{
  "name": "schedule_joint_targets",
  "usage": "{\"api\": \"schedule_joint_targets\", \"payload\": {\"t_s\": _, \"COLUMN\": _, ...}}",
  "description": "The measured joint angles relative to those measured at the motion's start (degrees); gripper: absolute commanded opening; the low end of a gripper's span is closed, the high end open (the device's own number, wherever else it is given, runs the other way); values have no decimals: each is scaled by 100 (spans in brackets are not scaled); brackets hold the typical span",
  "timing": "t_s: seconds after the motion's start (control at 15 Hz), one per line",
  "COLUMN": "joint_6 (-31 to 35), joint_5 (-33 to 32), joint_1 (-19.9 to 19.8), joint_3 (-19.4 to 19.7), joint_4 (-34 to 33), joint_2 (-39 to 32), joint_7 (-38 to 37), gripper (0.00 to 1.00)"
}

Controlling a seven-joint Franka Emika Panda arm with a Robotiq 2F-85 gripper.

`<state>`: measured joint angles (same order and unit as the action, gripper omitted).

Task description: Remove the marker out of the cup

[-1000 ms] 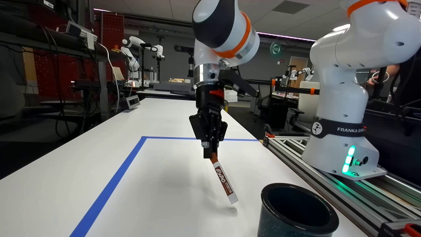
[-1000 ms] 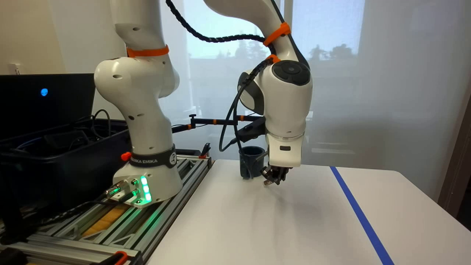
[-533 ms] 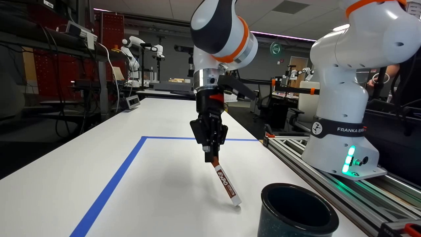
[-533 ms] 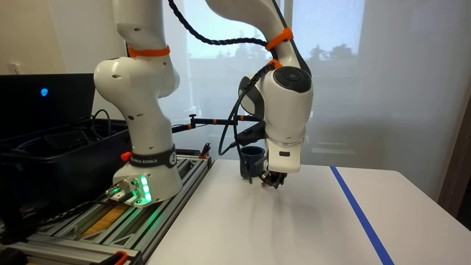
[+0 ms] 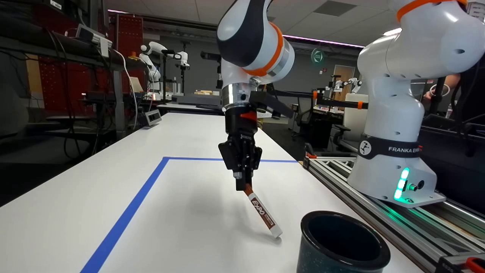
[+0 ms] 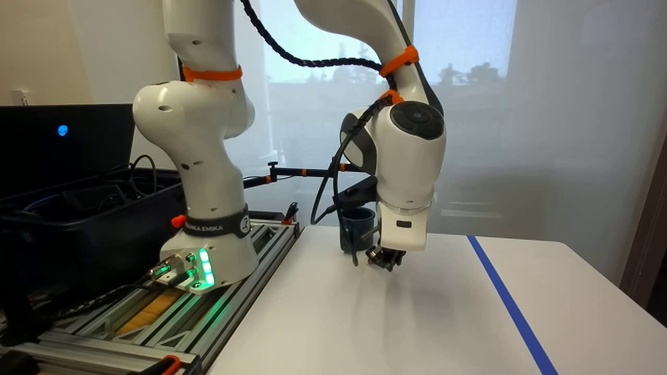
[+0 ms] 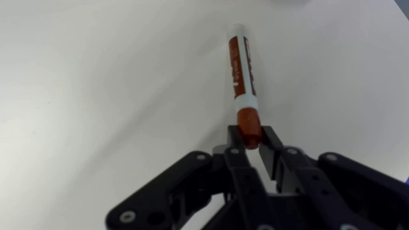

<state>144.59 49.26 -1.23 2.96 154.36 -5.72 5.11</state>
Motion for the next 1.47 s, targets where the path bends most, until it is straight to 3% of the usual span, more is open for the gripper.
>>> {"api": "schedule_joint_targets", "payload": {"t_s": 0.33, "joint_6": 8, "joint_5": 0, "joint_1": 0, "joint_3": -35, "joint_4": -8, "joint_2": -32, "joint_7": 31, "gripper": 90}}
{"api": "schedule_joint_targets", "payload": {"t_s": 0.47, "joint_6": 26, "joint_5": -9, "joint_1": 1, "joint_3": -64, "joint_4": -32, "joint_2": -22, "joint_7": 38, "gripper": 100}}
{"api": "schedule_joint_targets", "payload": {"t_s": 1.0, "joint_6": 212, "joint_5": -652, "joint_1": 167, "joint_3": -377, "joint_4": -67, "joint_2": 377, "joint_7": -47, "gripper": 100}}
{"api": "schedule_joint_targets", "payload": {"t_s": 1.2, "joint_6": 324, "joint_5": -1516, "joint_1": 299, "joint_3": -532, "joint_4": -26, "joint_2": 674, "joint_7": -394, "gripper": 100}}
{"api": "schedule_joint_targets", "payload": {"t_s": 1.47, "joint_6": 579, "joint_5": -3388, "joint_1": 347, "joint_3": -723, "joint_4": 143, "joint_2": 1110, "joint_7": -1406, "gripper": 100}}
